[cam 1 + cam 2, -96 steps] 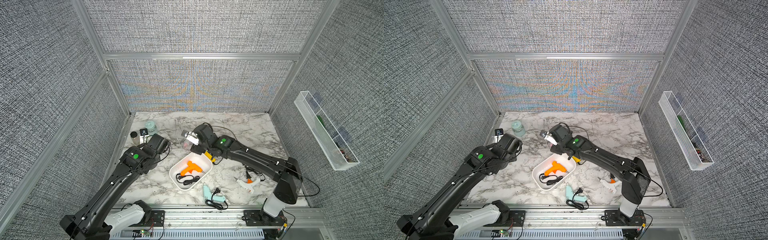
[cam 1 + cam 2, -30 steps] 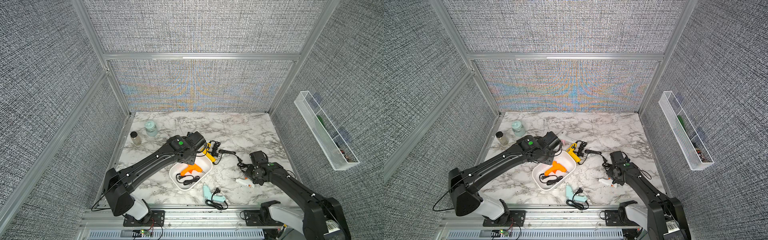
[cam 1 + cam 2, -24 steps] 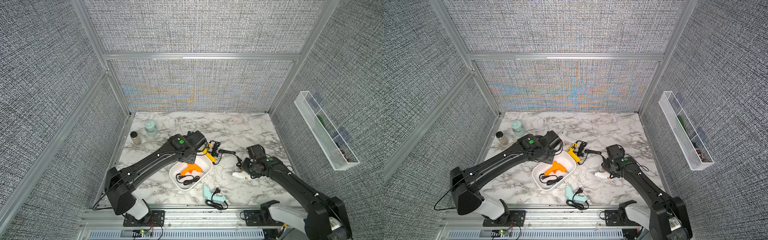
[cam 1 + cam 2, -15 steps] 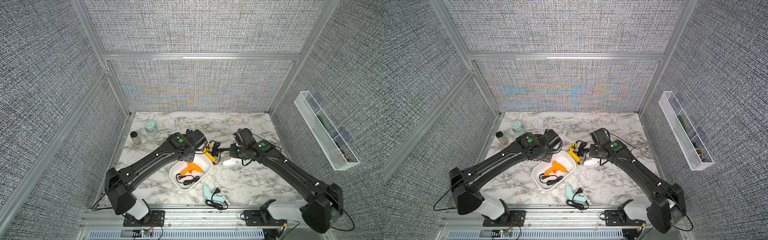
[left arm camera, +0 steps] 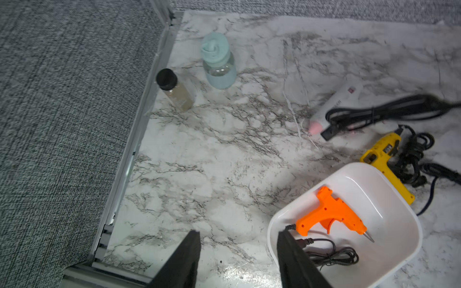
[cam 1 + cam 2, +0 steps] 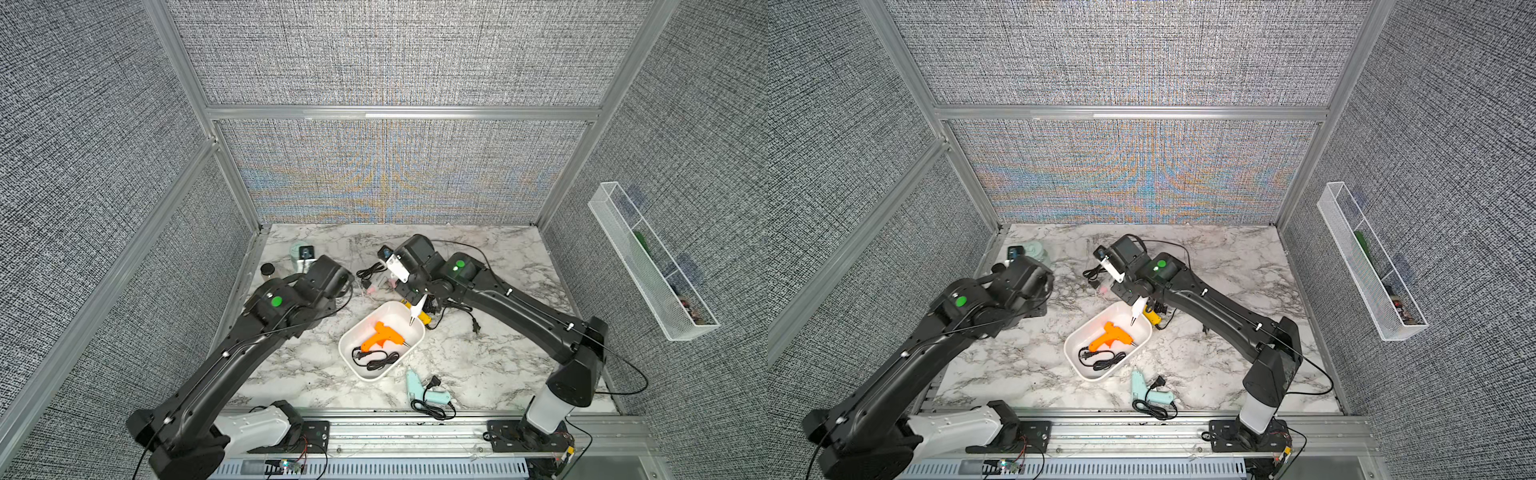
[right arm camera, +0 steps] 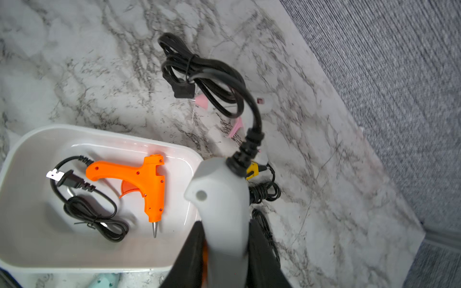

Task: Put the hot melt glue gun into the storage box
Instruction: Place the hot melt adhesive gun in the storage box.

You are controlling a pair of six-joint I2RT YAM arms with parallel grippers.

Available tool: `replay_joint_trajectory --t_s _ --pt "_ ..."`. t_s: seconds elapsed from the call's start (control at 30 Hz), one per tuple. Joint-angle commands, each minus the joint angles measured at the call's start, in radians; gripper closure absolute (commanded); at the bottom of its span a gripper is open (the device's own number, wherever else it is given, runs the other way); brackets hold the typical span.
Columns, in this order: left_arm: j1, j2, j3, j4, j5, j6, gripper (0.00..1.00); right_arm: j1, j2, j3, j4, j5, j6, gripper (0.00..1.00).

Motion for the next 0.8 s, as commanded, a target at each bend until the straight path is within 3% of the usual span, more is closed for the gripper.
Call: replay_joint_trajectory --t_s 0.0,0.37,0.77 --pt "0.034 -0.048 -0.004 -0.043 -0.062 -0.024 0.45 0.062 -0.018 -0.014 0.076 0.025 -0.275 1.0" --pt "0.06 -0.094 -0.063 -0.03 -0.037 -0.043 0.44 0.234 -0.249 -0.274 0.262 0.007 -0.723 1.0" --pt "0.06 -0.092 -0.114 0.009 -0.01 -0.051 0.44 0.23 -0.117 -0.354 0.333 0.009 -0.942 1.0"
